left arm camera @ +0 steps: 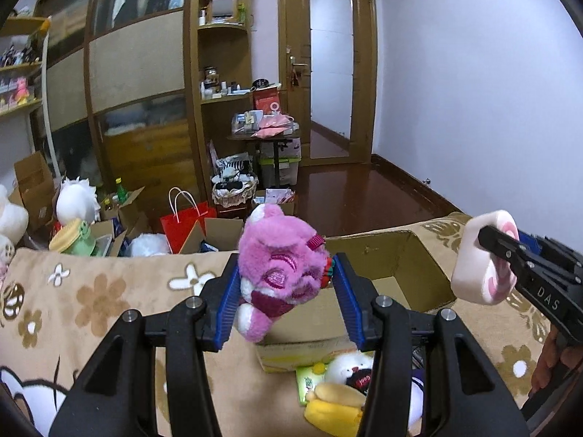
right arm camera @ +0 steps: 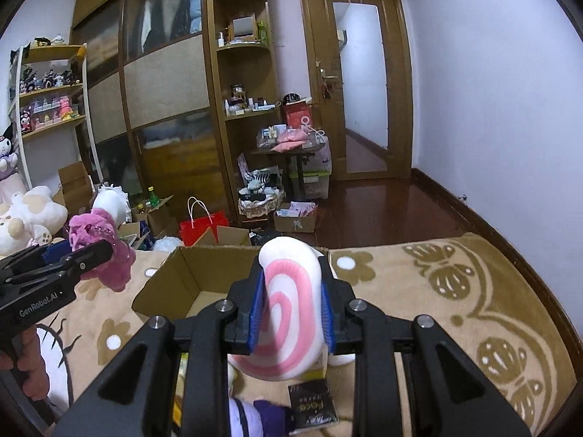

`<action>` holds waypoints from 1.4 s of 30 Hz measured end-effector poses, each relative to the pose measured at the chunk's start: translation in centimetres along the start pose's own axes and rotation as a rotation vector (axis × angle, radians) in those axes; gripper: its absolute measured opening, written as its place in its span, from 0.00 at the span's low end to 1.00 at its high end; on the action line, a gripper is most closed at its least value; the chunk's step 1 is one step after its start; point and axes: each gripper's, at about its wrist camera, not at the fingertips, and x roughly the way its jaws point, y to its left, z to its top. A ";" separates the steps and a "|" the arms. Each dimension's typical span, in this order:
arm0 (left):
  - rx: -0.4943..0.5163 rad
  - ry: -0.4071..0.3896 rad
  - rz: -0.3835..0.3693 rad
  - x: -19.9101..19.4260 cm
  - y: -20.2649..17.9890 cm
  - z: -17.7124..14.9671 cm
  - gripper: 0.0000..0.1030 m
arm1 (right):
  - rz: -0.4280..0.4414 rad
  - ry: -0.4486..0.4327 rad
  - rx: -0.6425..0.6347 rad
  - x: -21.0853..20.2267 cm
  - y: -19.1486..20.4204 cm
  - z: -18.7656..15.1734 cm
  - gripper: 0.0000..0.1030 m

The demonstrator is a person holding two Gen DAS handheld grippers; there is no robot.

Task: Organize soft objects
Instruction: 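Lift both toys over the box and open both tools to drop them inside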

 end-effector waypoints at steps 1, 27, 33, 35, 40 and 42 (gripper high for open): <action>0.004 0.002 -0.002 0.3 -0.1 0.2 0.46 | 0.000 -0.004 -0.005 0.3 0.0 0.2 0.27; 0.039 0.021 -0.117 4.9 -0.4 0.0 0.48 | 0.078 0.081 -0.034 7.4 0.6 -1.0 0.33; -0.012 0.010 -0.157 4.7 0.3 0.2 0.48 | 0.077 0.071 -0.027 7.5 0.6 -1.2 0.34; -0.025 -0.005 -0.164 4.4 0.5 0.3 0.48 | 0.081 0.067 -0.022 7.5 0.6 -1.2 0.34; -0.069 0.005 -0.217 4.7 0.9 0.2 0.48 | 0.080 0.061 -0.018 7.7 0.5 -1.3 0.37; -0.085 0.041 -0.234 5.3 0.9 0.0 0.48 | 0.083 0.063 -0.019 7.7 0.5 -1.3 0.38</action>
